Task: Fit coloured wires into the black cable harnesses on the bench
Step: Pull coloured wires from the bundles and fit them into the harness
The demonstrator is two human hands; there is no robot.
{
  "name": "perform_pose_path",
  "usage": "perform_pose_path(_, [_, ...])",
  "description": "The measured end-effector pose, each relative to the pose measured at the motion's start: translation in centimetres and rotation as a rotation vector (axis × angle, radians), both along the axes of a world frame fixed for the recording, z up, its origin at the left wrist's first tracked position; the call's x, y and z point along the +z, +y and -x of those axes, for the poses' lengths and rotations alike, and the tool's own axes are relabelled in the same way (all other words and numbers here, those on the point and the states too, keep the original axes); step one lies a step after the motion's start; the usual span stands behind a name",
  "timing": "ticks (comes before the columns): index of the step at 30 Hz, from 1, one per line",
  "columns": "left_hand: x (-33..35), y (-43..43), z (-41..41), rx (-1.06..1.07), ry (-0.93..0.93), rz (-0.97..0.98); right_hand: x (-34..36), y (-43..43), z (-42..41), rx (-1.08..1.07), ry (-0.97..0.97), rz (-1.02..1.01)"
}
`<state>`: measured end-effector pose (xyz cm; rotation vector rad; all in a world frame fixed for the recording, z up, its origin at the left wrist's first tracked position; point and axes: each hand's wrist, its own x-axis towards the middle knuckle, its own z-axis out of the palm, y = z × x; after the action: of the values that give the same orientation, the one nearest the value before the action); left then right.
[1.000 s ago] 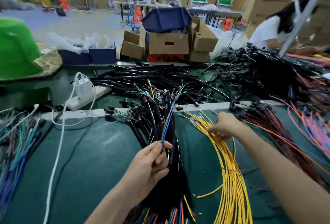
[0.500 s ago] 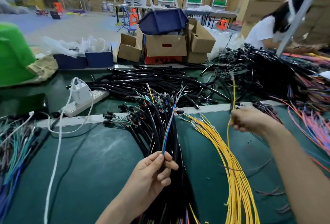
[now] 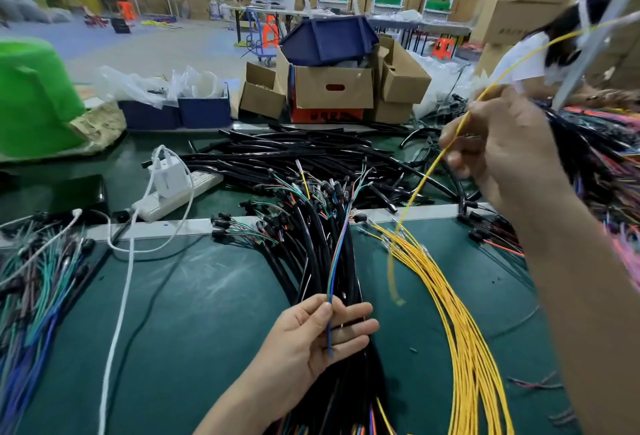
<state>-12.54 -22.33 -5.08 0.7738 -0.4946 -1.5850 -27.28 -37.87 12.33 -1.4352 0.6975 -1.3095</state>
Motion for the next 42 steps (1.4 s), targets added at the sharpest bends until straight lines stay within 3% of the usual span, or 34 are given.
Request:
perform_pose_path(5, [-0.6, -0.1, 0.0, -0.005, -0.002, 0.005, -2.3, 1.1, -2.2, 0.138, -0.09, -0.22])
perform_pose_path(13, [-0.5, 0.3, -0.4, -0.01, -0.024, 0.088, -6.6, -1.1, -4.0, 0.061, 0.092, -0.1])
perform_pose_path(21, [-0.2, 0.2, -0.5, -0.056, -0.114, 0.068, -10.2, -5.0, -3.8, 0.067, 0.205, -0.278])
perform_pose_path(24, [-0.2, 0.3, -0.7, -0.081, -0.075, 0.045, -12.2, -7.0, -1.4, -0.015, 0.478, -0.27])
perform_pose_path(27, [-0.4, 0.2, -0.8, -0.085, -0.069, 0.028, -14.0, -9.4, 4.3, -0.402, 1.022, -0.038])
perform_pose_path(30, [-0.6, 0.0, -0.7, -0.071, -0.053, 0.013, -15.2, -10.6, 11.3, -0.661, 1.455, -0.03])
perform_pose_path(32, [-0.8, -0.2, -0.7, -0.066, -0.033, 0.007, -15.7, -10.7, 14.5, -0.679, 1.519, -0.079])
perform_pose_path(36, [-1.1, -0.3, -0.8, -0.071, -0.009, -0.004, -15.7, -10.3, 17.3, -0.597, 1.443, 0.041])
perform_pose_path(42, [-1.2, -0.4, -1.0, -0.1, 0.002, -0.003, -15.5, -9.4, 19.5, -0.543, 1.763, 0.063])
